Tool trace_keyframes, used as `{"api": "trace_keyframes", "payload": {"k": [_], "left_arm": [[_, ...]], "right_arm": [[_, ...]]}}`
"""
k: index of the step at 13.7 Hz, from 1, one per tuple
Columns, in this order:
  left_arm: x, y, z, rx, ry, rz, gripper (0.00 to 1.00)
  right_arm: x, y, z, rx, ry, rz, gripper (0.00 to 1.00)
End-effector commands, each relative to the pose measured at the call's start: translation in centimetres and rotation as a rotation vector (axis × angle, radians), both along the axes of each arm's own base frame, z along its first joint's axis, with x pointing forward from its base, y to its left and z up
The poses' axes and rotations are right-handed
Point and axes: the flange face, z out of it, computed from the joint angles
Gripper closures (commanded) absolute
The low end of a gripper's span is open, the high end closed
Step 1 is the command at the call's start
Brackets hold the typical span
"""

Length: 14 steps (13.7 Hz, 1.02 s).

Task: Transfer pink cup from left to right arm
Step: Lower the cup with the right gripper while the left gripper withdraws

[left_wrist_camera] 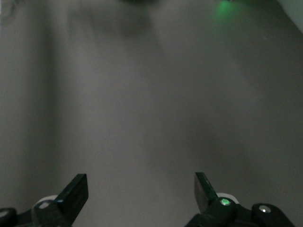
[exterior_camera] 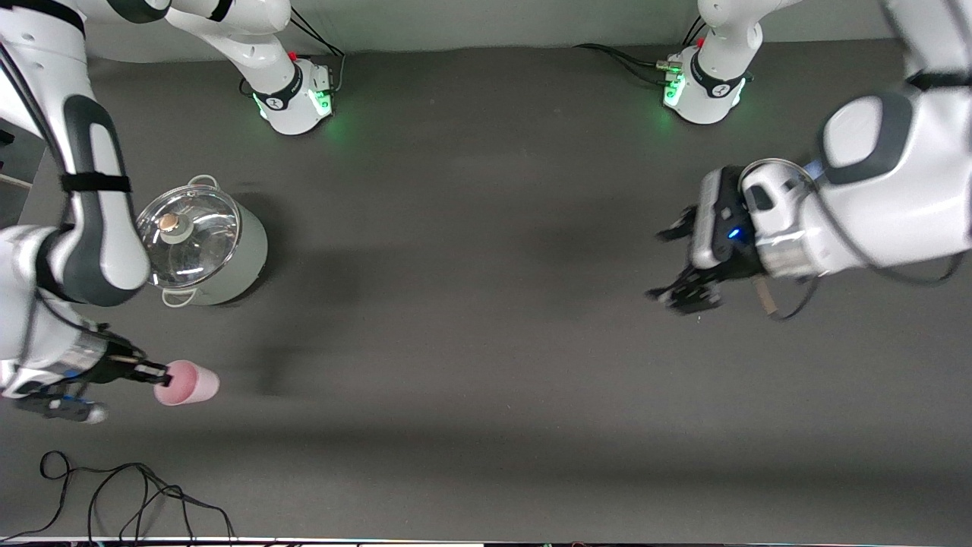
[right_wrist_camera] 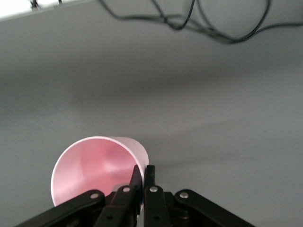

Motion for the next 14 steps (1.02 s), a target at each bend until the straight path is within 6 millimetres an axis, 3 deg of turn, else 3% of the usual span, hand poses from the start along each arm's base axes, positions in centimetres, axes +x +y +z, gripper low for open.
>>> {"api": "trace_keyframes", "payload": {"k": [1,4,6,8,11,13,14], "left_arm": [[-4.3,2.5,3.7,0.303,0.072,0.149,0.00],[-6.1,4.7,7.5,0.576,0.124,0.399,0.00],[-7.1,5.8,10.2,0.691,0.199,0.677,0.00],[-7.4,6.5,11.0,0.748,0.310,0.963,0.00],[-7.4,6.2,10.3,0.822,0.424,1.360,0.00],[-6.8,5.8,10.3,0.768,0.502,1.477,0.00],[-6.3,6.0,10.5,0.730,0.521,1.518,0.00]], "right_arm": [[-0.7,0.3,-2.5,0.010,0.023,0.063,1.00],[-0.4,1.5,-6.1,-0.001,0.016,0.121,1.00],[0.0,1.7,-8.2,-0.012,-0.006,0.177,1.00],[0.0,1.7,-8.7,-0.029,-0.009,0.192,1.00],[0.0,1.5,-9.3,-0.046,-0.002,0.214,1.00],[0.1,1.5,-9.3,-0.047,-0.005,0.214,0.02],[0.0,1.2,-9.2,-0.047,-0.005,0.213,0.00]]}}
